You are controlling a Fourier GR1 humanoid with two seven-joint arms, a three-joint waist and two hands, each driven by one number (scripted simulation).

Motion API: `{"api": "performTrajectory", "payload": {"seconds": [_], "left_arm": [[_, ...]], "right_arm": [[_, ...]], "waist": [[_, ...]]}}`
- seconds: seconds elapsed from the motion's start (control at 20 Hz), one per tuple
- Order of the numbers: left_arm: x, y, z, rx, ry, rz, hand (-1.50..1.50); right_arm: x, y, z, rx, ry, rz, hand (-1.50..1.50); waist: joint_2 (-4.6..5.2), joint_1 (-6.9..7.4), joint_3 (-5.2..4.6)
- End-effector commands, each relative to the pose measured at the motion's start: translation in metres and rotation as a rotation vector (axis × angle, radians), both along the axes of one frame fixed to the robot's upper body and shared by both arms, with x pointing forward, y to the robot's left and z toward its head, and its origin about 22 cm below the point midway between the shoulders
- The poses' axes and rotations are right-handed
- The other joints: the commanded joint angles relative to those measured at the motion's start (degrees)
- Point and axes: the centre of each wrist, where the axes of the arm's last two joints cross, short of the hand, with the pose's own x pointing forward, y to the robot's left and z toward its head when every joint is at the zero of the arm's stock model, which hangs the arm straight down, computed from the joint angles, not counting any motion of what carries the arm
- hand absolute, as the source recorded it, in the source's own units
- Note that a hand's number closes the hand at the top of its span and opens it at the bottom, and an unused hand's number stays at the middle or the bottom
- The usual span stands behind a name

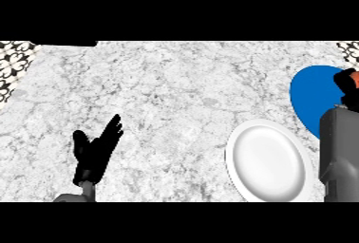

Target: Pick the squash from the plate and place it in the plate

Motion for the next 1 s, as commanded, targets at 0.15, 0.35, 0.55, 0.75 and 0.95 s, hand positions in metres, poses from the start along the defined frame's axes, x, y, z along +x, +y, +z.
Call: {"api": "performTrajectory", "payload": {"seconds": [0.15,0.35,0.55,0.75,0.95], "left_arm": [[0.007,0.017,0.0,0.002,-0.004,0.028,0.0],[-0.003,0.025,-0.009,0.007,-0.001,0.033,0.0],[0.008,0.016,-0.007,0.016,0.0,0.03,0.0],[-0.004,0.019,-0.004,-0.014,0.019,0.022,0.0],[-0.005,0.01,-0.016,-0.008,0.018,0.036,0.0]], "right_arm": [[-0.011,-0.033,-0.027,0.079,-0.17,-0.105,1.5],[-0.017,-0.06,-0.028,0.275,-0.135,-0.204,1.5],[-0.021,-0.057,-0.057,0.45,0.025,-0.158,-1.5],[-0.028,-0.074,-0.058,0.436,-0.011,-0.093,-1.5],[-0.022,-0.064,-0.055,0.34,-0.108,-0.014,-1.5]], "waist": [[-0.23,-0.75,0.03],[-0.41,-1.19,0.08],[-0.28,-1.52,0.22],[-0.58,-1.22,0.39],[-0.59,-1.71,0.35]]}}
